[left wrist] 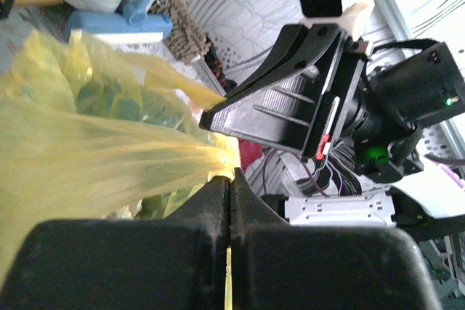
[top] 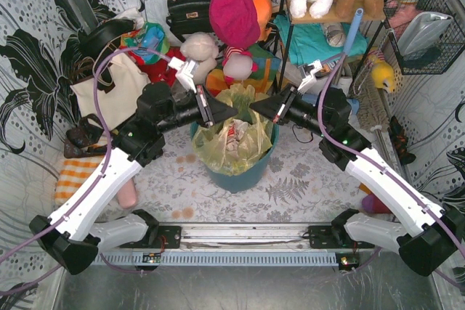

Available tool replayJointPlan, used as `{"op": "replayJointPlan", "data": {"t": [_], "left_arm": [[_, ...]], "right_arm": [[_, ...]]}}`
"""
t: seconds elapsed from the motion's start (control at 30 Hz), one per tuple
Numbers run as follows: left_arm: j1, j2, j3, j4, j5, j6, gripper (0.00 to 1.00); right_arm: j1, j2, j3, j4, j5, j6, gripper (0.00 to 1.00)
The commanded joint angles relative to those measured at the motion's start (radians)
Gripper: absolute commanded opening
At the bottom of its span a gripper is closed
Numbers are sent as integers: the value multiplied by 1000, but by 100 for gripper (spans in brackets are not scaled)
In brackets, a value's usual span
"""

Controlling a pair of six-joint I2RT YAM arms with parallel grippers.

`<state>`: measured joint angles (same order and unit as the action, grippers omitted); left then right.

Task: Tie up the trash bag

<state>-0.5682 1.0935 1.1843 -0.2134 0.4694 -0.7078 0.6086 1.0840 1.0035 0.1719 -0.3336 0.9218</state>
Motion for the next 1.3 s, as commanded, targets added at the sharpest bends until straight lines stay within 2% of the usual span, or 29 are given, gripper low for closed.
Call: {"op": "replayJointPlan", "data": {"t": [0.0, 0.2, 0.37, 0.5, 0.67, 0.8, 1.07, 1.27], "left_arm": [[4, -82, -73, -16, 91, 22, 0], [4, -139, -129, -40, 172, 50, 0], [4, -151, -96, -128, 283, 174, 0], [4, -156, -73, -108, 428, 233, 0], [5, -147, -14, -118, 446, 316, 0], [6, -108, 89, -72, 392, 310, 0], [7, -46, 222, -37, 181, 291, 0], [7, -13, 235, -121, -121, 275, 0]], "right_arm": [[5, -51, -59, 38, -141, -10, 0], [5, -83, -91, 41, -267, -12, 0], [5, -100, -72, -12, -369, -30, 0], [5, -109, -16, -60, -379, -59, 0], [5, -95, 54, -74, -334, -83, 0], [5, -76, 96, -65, -260, -93, 0], [5, -41, 179, -36, -97, -119, 0], [5, -27, 224, -248, 154, -150, 0]]}}
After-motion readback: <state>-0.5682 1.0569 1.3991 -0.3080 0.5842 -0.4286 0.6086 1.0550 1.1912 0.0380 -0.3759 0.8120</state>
